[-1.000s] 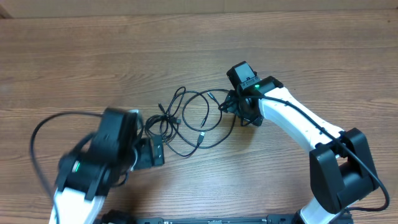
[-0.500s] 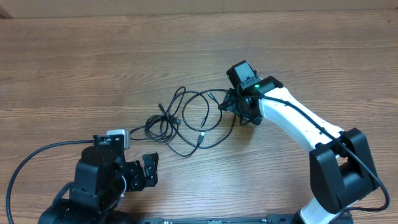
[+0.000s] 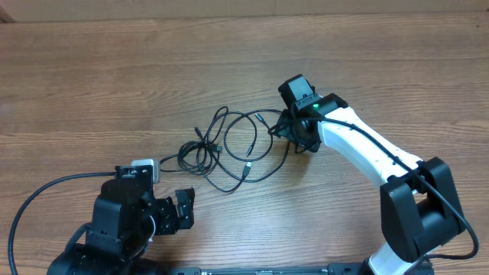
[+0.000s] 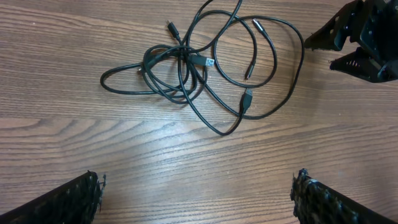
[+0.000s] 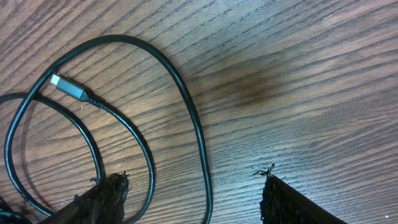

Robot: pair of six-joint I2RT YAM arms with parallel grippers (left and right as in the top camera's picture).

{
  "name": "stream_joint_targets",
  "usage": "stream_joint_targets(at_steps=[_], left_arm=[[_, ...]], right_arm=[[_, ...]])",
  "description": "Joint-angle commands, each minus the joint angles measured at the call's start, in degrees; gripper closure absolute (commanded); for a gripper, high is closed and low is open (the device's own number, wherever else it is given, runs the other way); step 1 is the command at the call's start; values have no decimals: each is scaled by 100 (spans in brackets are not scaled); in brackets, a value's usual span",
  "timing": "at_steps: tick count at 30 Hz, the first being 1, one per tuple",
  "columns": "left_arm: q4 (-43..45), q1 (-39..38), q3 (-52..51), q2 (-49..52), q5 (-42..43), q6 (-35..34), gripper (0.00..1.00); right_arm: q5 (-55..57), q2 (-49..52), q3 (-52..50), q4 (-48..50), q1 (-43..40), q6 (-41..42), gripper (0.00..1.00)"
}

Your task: Untangle cables

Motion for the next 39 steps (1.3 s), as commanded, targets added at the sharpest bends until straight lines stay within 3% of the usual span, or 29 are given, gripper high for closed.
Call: stream_joint_targets(at_steps=[1, 12, 18, 23, 29, 39], left_arm=[[26, -11, -57, 13, 33, 70, 0], [-15, -11, -61, 46, 437, 258, 0], [-2, -11, -61, 46, 437, 256, 0], [-2, -11, -61, 46, 439, 256, 0], [-2, -11, -61, 46, 437, 251, 0], [0, -11, -61, 46, 437, 236, 0]], right_arm=[[26, -15, -26, 13, 22, -125, 30], [37, -13, -26, 2, 22, -125, 30], [35, -13, -26, 26, 22, -125, 39], [33, 11, -26, 28, 48, -131, 39], [11, 282, -26, 181, 238, -702, 35], [35, 682, -26, 310, 238, -697, 37]])
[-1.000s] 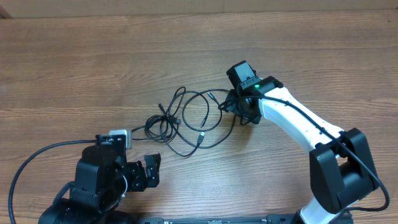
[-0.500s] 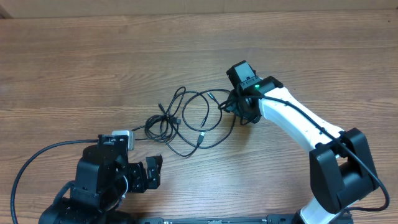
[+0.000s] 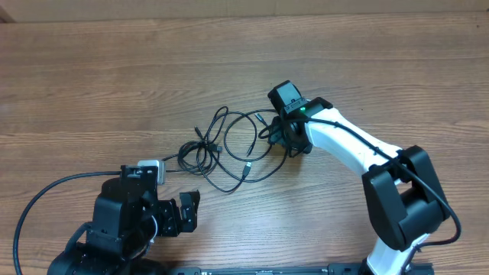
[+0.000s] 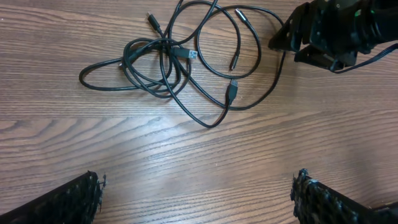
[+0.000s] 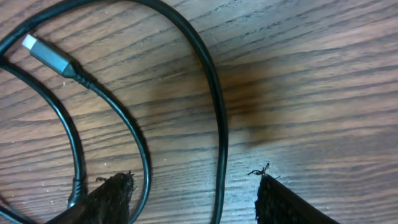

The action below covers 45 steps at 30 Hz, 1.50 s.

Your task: Untangle cables

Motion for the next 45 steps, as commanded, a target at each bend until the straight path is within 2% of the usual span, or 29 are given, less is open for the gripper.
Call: stream_joint_targets(at_steps=[1, 3, 6, 9, 13, 18, 23, 30, 38, 45], left_arm=[[4, -11, -61, 20, 46, 87, 0], [7, -11, -61, 20, 46, 87, 0], [7, -11, -61, 20, 46, 87, 0], [9, -11, -61, 20, 46, 87, 0], [31, -11, -61, 20, 46, 87, 0], [28, -11, -61, 20, 46, 87, 1], [28, -11, -61, 20, 46, 87, 0], [28, -11, -61, 20, 46, 87, 0], [28, -11, -61, 20, 44, 87, 0], [28, -11, -61, 20, 44, 90, 0]], right_arm=[[52, 245, -26, -4, 13, -90, 39], [52, 348, -26, -35, 13, -90, 43], [50, 448, -26, -42, 13, -87, 54], [50, 496, -26, -44, 13, -90, 59], [52, 584, -26, -39, 13, -90, 78], [52, 590, -22, -61, 11, -92, 96], [52, 560, 37, -166, -120, -92, 96], [52, 192, 682, -911, -509, -109, 96], [136, -743, 2378, -2205, -820, -979, 96], [732, -1342, 3504, -2927, -935, -994, 96]])
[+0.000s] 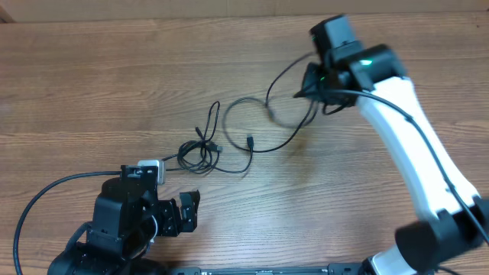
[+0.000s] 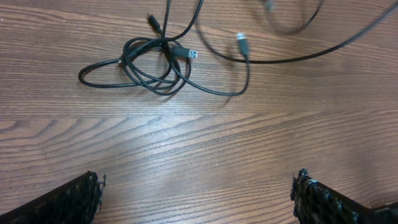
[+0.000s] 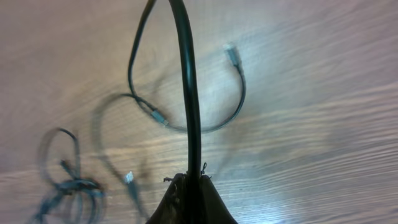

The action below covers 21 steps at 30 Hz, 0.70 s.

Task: Untangle cables
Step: 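Pull the grasped black cable with the right gripper to the upper right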

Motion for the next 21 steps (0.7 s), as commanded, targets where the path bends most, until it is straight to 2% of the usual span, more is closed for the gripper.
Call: stream_joint_targets(at_steps=[1, 7, 21], left_arm=[[20, -11, -59, 15, 42, 85, 0], [20, -11, -59, 15, 44, 87, 0], [17, -11, -59, 15, 42, 85, 0]], right_arm=[[564, -450, 590, -240, -111, -127, 96], [1193, -874, 927, -428, -328, -125, 96], [1196, -986, 855, -905, -1381, -122, 96]])
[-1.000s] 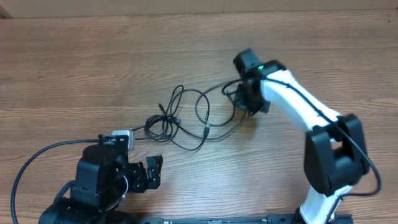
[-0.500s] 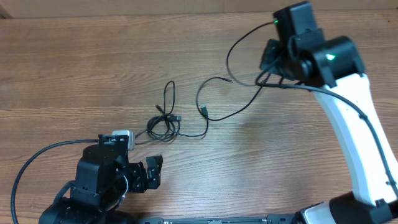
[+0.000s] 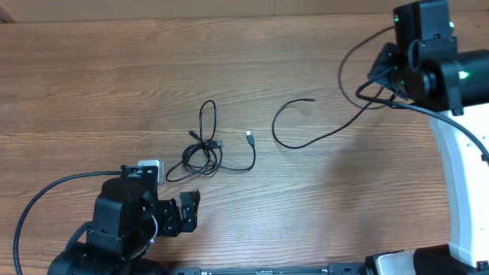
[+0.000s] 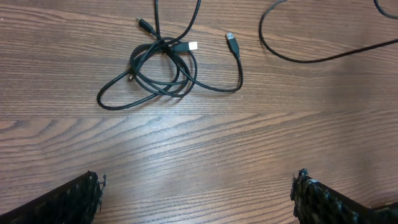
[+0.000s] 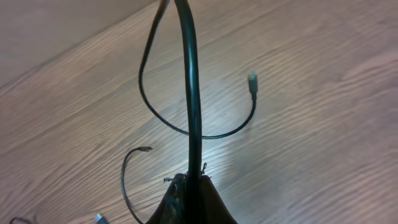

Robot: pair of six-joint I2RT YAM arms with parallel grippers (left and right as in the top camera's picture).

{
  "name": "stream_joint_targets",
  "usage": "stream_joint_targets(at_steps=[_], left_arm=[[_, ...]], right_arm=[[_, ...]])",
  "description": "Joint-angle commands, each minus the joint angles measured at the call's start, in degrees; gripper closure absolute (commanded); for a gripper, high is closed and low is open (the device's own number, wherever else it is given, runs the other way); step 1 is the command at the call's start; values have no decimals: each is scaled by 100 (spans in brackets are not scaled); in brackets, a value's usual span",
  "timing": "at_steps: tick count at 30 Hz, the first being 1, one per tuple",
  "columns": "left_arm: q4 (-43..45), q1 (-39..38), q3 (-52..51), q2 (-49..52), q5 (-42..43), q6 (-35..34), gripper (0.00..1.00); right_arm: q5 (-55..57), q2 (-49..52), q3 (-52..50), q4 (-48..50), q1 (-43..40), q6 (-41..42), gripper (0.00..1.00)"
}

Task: Untangle cables
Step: 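Pull the grasped black cable with the right gripper to the upper right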

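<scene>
My right gripper [image 3: 390, 70] [image 5: 193, 182] is shut on a long black cable [image 3: 317, 140] [image 5: 189, 81], lifted at the far right; the cable trails down to the table and ends in a loose curl with a plug [image 3: 309, 100]. A smaller knot of black cables [image 3: 200, 153] [image 4: 158, 71] lies left of centre, with a plug end [image 3: 250, 137] [image 4: 231, 40] sticking out to its right. My left gripper [image 3: 183, 212] [image 4: 196, 193] is open near the front edge, below the knot, with nothing between its fingers [image 4: 68, 196].
A white block [image 3: 147, 166] sits on the left arm's base by the knot. Bare wooden tabletop [image 3: 92, 84] surrounds the cables. A thick black lead [image 3: 34, 202] loops at the front left.
My right gripper has moved further right with the cable. The cable now lies apart from the knot, which has shrunk and shifted slightly. The left gripper has not moved.
My right gripper stood open at the right edge of one tangled pile. It then sat lower over a strand. Then it was shut on that strand and raised to the far right, the pile stretched out. Now one cable is separate from the knot.
</scene>
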Motion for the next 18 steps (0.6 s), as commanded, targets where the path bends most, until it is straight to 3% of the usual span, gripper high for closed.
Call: stream_joint_targets(at_steps=[1, 18], left_arm=[[20, -11, -57, 15, 42, 87, 0], [20, -11, -57, 15, 44, 90, 0]], right_arm=[[109, -87, 70, -33, -221, -4, 96], [890, 291, 50, 922, -2293, -2, 96]])
